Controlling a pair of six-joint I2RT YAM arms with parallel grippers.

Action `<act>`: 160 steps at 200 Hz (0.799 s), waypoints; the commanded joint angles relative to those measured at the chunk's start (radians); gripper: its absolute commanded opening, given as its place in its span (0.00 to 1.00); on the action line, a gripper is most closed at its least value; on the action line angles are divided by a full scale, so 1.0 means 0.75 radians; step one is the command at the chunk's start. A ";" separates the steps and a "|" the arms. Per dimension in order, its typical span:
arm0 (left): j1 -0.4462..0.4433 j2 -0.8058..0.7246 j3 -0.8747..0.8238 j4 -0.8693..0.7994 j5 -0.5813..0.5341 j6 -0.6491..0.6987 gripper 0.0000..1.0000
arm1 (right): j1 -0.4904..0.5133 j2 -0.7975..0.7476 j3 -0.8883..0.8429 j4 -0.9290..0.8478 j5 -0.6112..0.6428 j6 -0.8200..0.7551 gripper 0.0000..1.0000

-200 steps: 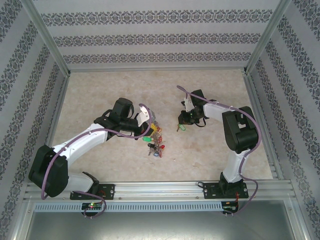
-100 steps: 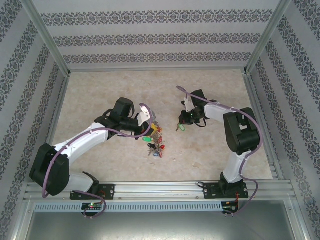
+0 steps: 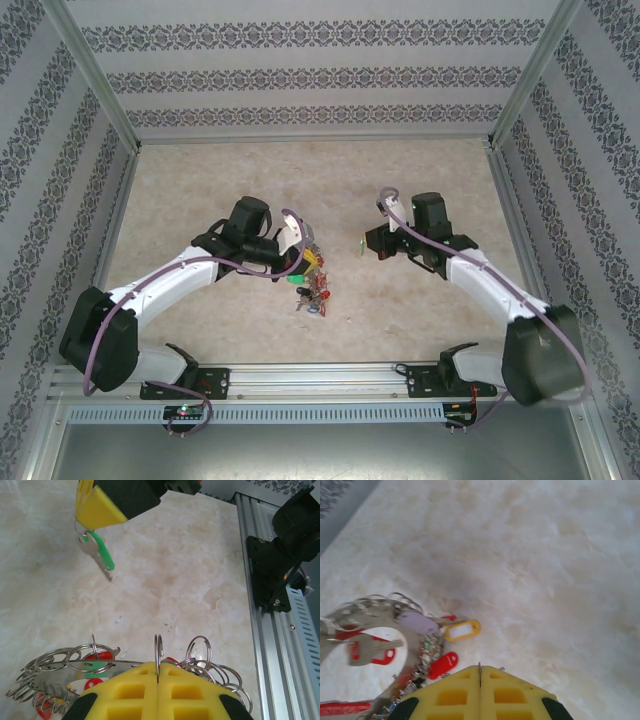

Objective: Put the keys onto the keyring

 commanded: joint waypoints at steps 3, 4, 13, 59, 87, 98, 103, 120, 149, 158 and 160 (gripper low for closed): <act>-0.030 -0.039 0.020 0.098 0.079 0.057 0.00 | 0.040 -0.159 -0.106 0.196 -0.110 -0.092 0.00; -0.031 -0.041 0.021 0.099 0.078 0.058 0.00 | 0.040 -0.164 -0.110 0.202 -0.111 -0.094 0.00; -0.038 -0.043 0.018 0.105 0.080 0.062 0.00 | 0.055 -0.226 -0.151 0.240 -0.105 -0.121 0.00; -0.076 -0.048 0.008 0.155 0.049 0.067 0.00 | 0.122 -0.434 -0.265 0.248 0.005 -0.251 0.00; -0.088 -0.052 -0.027 0.232 0.018 0.041 0.00 | 0.168 -0.479 -0.274 0.246 0.044 -0.256 0.00; -0.088 -0.052 -0.039 0.255 0.010 0.033 0.00 | 0.197 -0.498 -0.274 0.241 0.066 -0.270 0.00; -0.090 -0.052 -0.040 0.260 0.005 0.031 0.00 | 0.210 -0.506 -0.274 0.236 0.079 -0.278 0.00; -0.090 -0.053 -0.036 0.263 -0.006 0.034 0.00 | 0.241 -0.538 -0.276 0.214 0.086 -0.331 0.00; -0.091 -0.060 -0.036 0.261 -0.017 0.033 0.00 | 0.270 -0.596 -0.291 0.189 0.097 -0.382 0.00; -0.090 -0.066 -0.040 0.266 -0.021 0.027 0.00 | 0.272 -0.609 -0.294 0.186 0.097 -0.391 0.00; -0.090 -0.066 -0.040 0.267 -0.023 0.026 0.00 | 0.272 -0.611 -0.295 0.186 0.097 -0.394 0.00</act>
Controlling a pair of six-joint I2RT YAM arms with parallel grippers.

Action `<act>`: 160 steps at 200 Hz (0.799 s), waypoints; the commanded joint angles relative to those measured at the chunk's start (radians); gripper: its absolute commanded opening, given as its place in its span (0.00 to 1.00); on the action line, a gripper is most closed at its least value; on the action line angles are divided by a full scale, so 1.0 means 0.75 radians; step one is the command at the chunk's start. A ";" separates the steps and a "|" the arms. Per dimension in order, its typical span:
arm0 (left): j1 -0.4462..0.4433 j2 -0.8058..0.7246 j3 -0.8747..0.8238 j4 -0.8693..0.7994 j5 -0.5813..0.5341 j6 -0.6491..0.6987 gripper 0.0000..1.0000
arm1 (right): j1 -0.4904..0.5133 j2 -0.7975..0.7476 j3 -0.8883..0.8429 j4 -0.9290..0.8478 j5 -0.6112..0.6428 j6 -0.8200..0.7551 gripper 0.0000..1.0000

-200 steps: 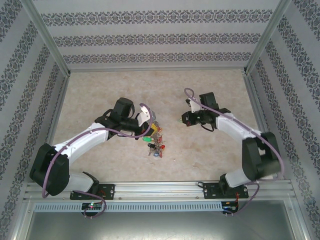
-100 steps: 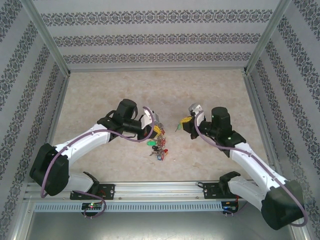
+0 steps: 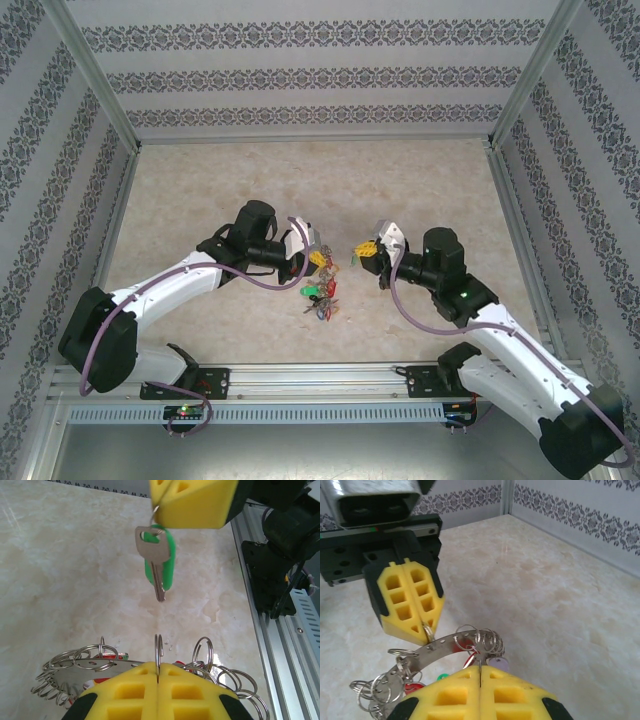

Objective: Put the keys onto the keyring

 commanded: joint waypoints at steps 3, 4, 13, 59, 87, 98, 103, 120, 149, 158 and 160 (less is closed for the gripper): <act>-0.016 -0.058 -0.006 0.102 0.012 -0.006 0.00 | 0.017 -0.047 -0.028 -0.010 0.024 -0.079 0.00; -0.016 -0.058 -0.007 0.103 0.010 -0.007 0.00 | 0.017 -0.047 -0.028 -0.010 0.024 -0.081 0.00; -0.017 -0.065 -0.014 0.114 0.007 -0.014 0.00 | 0.019 -0.049 -0.023 -0.017 0.022 -0.087 0.00; -0.016 -0.066 -0.021 0.128 -0.027 -0.022 0.00 | 0.041 -0.033 0.024 -0.043 0.004 -0.079 0.00; -0.016 -0.064 -0.016 0.119 -0.042 -0.015 0.00 | 0.047 -0.027 0.041 -0.058 0.011 -0.096 0.00; -0.016 -0.065 -0.015 0.120 -0.053 -0.014 0.00 | 0.048 -0.025 0.048 -0.071 0.010 -0.103 0.00; -0.016 -0.065 -0.015 0.121 -0.059 -0.014 0.00 | 0.048 -0.024 0.051 -0.076 0.008 -0.105 0.00; -0.016 -0.067 -0.016 0.120 -0.074 -0.015 0.00 | 0.048 -0.019 0.063 -0.099 -0.004 -0.111 0.00; -0.017 -0.066 -0.022 0.145 -0.095 -0.025 0.00 | 0.052 -0.021 0.068 -0.113 0.000 -0.119 0.00; -0.016 -0.068 -0.022 0.155 -0.098 -0.030 0.00 | 0.054 -0.021 0.070 -0.120 0.007 -0.125 0.00; -0.016 -0.068 -0.024 0.157 -0.100 -0.030 0.00 | 0.054 -0.020 0.072 -0.122 0.009 -0.125 0.00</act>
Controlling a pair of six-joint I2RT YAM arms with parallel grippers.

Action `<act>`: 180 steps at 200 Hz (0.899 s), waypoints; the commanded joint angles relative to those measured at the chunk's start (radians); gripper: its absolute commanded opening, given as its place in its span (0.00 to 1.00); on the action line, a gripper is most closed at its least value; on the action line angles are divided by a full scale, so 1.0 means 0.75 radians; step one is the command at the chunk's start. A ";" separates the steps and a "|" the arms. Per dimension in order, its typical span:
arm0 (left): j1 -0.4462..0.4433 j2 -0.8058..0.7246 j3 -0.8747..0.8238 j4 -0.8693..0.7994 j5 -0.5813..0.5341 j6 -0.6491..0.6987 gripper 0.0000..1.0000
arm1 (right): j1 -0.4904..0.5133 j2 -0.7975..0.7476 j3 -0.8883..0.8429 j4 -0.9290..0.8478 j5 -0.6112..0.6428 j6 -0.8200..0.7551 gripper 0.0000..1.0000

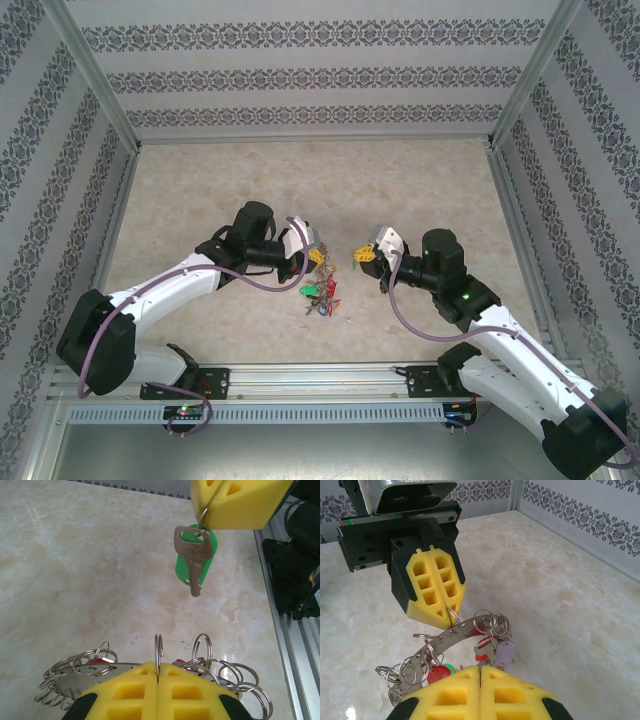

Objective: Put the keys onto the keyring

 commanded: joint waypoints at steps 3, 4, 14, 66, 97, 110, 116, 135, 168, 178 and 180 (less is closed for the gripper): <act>-0.016 -0.049 0.002 0.116 0.000 -0.023 0.00 | 0.020 -0.004 0.049 -0.029 0.003 -0.033 0.00; -0.015 -0.049 0.002 0.116 0.000 -0.024 0.00 | 0.020 -0.004 0.049 -0.030 0.003 -0.034 0.00; -0.016 -0.052 -0.002 0.126 -0.005 -0.026 0.00 | 0.022 -0.008 0.053 -0.040 0.001 -0.040 0.00; -0.016 -0.061 0.001 0.118 -0.014 -0.039 0.00 | 0.030 -0.033 0.075 -0.131 -0.022 -0.075 0.00; -0.016 -0.071 -0.013 0.131 -0.003 -0.034 0.00 | 0.042 -0.052 0.096 -0.178 -0.082 -0.092 0.00; -0.016 -0.070 -0.023 0.137 0.047 -0.007 0.00 | 0.044 -0.056 0.098 -0.183 -0.133 -0.106 0.00; -0.016 -0.068 -0.025 0.139 0.053 -0.003 0.00 | 0.044 -0.056 0.102 -0.185 -0.152 -0.108 0.00; -0.017 -0.060 -0.046 0.165 0.046 0.003 0.00 | 0.046 -0.039 0.112 -0.200 -0.211 -0.112 0.00; -0.018 -0.063 -0.052 0.162 0.048 0.010 0.00 | 0.052 0.003 0.136 -0.217 -0.297 -0.137 0.00; -0.020 -0.063 -0.053 0.164 0.051 0.012 0.00 | 0.056 0.020 0.144 -0.210 -0.310 -0.141 0.00; -0.020 -0.064 -0.053 0.165 0.051 0.014 0.00 | 0.058 0.024 0.147 -0.209 -0.311 -0.143 0.00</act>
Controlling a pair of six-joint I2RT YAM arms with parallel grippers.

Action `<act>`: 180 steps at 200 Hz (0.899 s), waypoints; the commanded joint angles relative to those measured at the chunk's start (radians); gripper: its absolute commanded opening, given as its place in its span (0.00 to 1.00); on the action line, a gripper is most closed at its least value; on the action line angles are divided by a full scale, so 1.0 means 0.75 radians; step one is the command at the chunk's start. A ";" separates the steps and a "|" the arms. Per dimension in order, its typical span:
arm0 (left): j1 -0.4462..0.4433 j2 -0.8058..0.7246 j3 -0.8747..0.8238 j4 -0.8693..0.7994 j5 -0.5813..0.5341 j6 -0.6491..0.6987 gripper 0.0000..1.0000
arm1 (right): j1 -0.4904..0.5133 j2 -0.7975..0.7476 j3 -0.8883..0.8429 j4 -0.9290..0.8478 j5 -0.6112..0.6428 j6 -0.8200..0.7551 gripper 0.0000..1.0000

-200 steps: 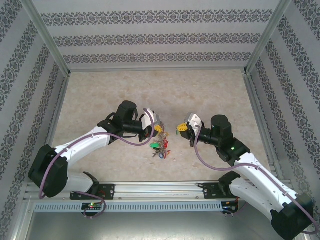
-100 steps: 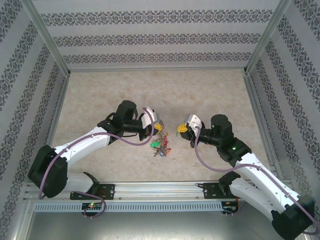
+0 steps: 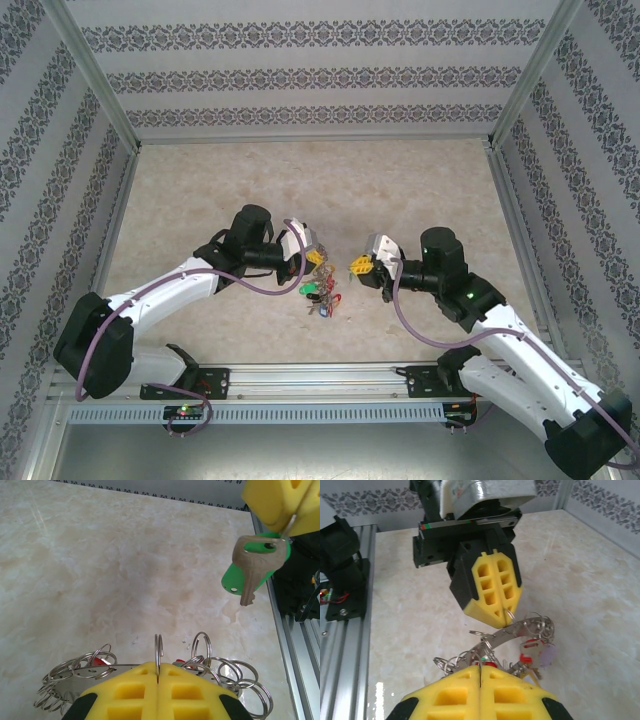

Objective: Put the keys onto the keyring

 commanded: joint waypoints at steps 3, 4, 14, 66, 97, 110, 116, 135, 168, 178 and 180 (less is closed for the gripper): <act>-0.019 -0.036 0.003 0.108 0.056 0.038 0.00 | 0.025 0.030 0.057 -0.003 -0.109 -0.041 0.00; -0.020 -0.036 0.003 0.109 0.056 0.037 0.00 | 0.025 0.032 0.058 -0.003 -0.109 -0.043 0.00; -0.021 -0.035 0.002 0.117 0.060 0.038 0.00 | 0.030 0.051 0.066 0.005 -0.088 -0.048 0.00; -0.029 -0.017 0.019 0.122 0.072 0.030 0.00 | 0.096 0.160 0.075 0.112 0.200 -0.102 0.00; -0.032 -0.011 0.026 0.111 0.076 0.036 0.00 | 0.099 0.193 0.074 0.145 0.372 -0.181 0.00; -0.032 -0.007 0.031 0.107 0.077 0.037 0.00 | 0.099 0.216 0.090 0.130 0.315 -0.204 0.00; -0.032 -0.008 0.034 0.105 0.080 0.038 0.00 | 0.099 0.229 0.098 0.130 0.281 -0.202 0.00; -0.033 0.001 0.047 0.098 0.080 0.038 0.00 | 0.100 0.271 0.119 0.134 0.154 -0.183 0.00; -0.034 0.016 0.067 0.091 0.077 0.024 0.00 | 0.109 0.324 0.122 0.196 0.098 -0.135 0.00; -0.034 0.019 0.072 0.089 0.073 0.019 0.00 | 0.111 0.332 0.126 0.205 0.085 -0.128 0.00; -0.034 0.018 0.073 0.089 0.073 0.017 0.00 | 0.111 0.332 0.127 0.207 0.082 -0.127 0.00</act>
